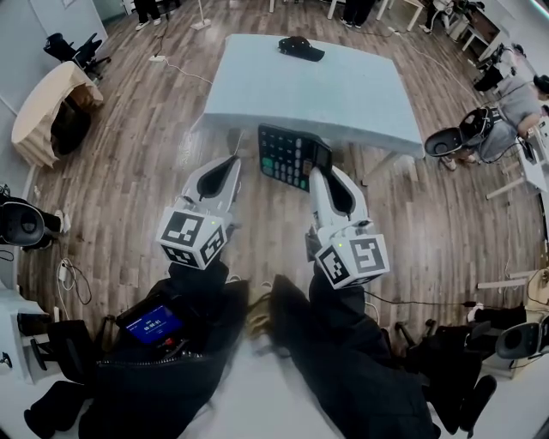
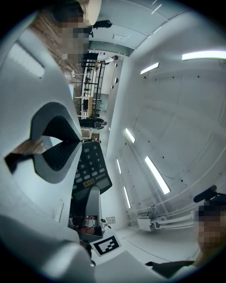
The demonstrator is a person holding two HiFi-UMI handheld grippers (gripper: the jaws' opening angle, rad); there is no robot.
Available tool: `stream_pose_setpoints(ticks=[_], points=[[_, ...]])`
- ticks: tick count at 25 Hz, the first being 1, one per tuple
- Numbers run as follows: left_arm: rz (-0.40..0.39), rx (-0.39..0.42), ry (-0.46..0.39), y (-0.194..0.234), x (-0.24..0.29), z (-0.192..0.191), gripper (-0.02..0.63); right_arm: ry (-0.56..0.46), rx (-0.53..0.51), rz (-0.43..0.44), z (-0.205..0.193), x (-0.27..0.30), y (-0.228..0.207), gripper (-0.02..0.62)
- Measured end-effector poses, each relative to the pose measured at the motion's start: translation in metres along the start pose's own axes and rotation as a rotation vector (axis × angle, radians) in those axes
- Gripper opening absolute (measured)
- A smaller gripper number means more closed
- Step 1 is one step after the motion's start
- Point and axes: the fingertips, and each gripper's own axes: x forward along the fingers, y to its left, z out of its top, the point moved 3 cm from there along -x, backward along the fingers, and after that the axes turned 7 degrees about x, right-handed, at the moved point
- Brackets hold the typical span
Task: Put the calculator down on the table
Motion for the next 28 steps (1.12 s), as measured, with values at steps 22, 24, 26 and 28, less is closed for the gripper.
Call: stream_pose_setpoints(ticks=[22,24,26,28], points=[[-0.010,-0.031,-0.037,0.043,0.051,-0.019,-0.002,-0.028,-0.051,-0.025,-0.009,0.049,-0.023,0.048],[-0.018,-0.031,-0.040,0.052,0.066,-0.018,-0.002,-0.036,-0.054,-0.035,-0.006,0.063,-0.031,0.048],[-0.022,-0.030,-0.037,0.063,0.077,-0.018,-0.003,-0.043,-0.051,-0.044,-0.004,0.077,-0.038,0.048],[-0.014,-0.031,-0.032,0.075,0.085,-0.020,-0.003,-0.045,-0.047,-0.045,-0.005,0.093,-0.043,0.048]])
